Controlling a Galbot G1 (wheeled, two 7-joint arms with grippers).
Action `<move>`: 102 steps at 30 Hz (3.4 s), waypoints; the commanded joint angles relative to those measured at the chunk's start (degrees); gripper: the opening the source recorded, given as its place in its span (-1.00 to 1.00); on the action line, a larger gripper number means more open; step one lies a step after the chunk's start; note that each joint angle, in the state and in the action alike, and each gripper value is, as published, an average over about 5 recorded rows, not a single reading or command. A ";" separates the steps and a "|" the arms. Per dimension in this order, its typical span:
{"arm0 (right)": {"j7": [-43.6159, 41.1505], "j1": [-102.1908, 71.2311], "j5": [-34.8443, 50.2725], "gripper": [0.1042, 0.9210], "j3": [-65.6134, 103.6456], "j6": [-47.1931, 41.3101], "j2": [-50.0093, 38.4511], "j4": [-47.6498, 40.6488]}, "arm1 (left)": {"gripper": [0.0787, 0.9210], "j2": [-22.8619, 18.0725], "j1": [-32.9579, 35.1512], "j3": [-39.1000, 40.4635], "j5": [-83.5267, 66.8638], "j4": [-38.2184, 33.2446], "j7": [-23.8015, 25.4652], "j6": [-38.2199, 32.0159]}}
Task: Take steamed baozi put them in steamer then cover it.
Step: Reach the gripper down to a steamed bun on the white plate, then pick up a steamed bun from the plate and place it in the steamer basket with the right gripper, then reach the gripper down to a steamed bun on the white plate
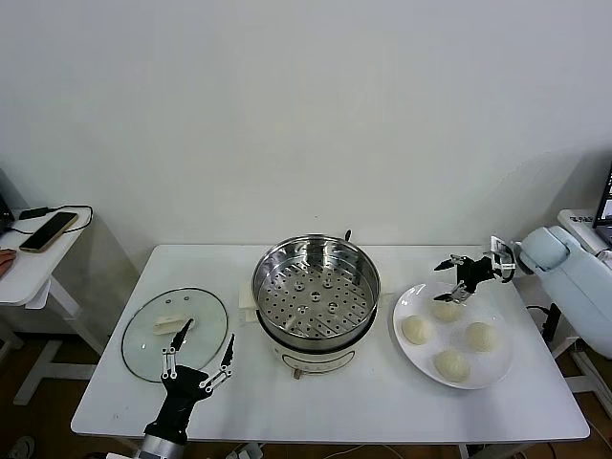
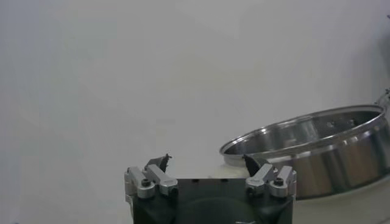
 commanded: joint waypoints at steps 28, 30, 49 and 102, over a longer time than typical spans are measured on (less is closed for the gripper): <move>0.05 1.36 -17.60 0.40 -2.67 3.45 6.67 -5.55 | 0.77 -0.34 -0.16 -0.03 -0.17 0.33 -1.00 0.30; -0.18 2.12 -16.97 0.37 -2.74 4.30 5.20 -3.16 | 0.77 -0.36 -0.25 0.00 -0.17 0.21 -1.02 0.45; -1.30 33.24 -5.79 0.34 -24.94 30.97 5.96 29.07 | 0.77 -0.89 0.24 0.45 -0.16 -1.72 -1.02 0.77; -6.83 31.97 2.04 0.76 -26.04 11.01 11.05 22.18 | 0.77 -0.39 -0.47 0.45 -0.97 -2.62 -1.68 0.43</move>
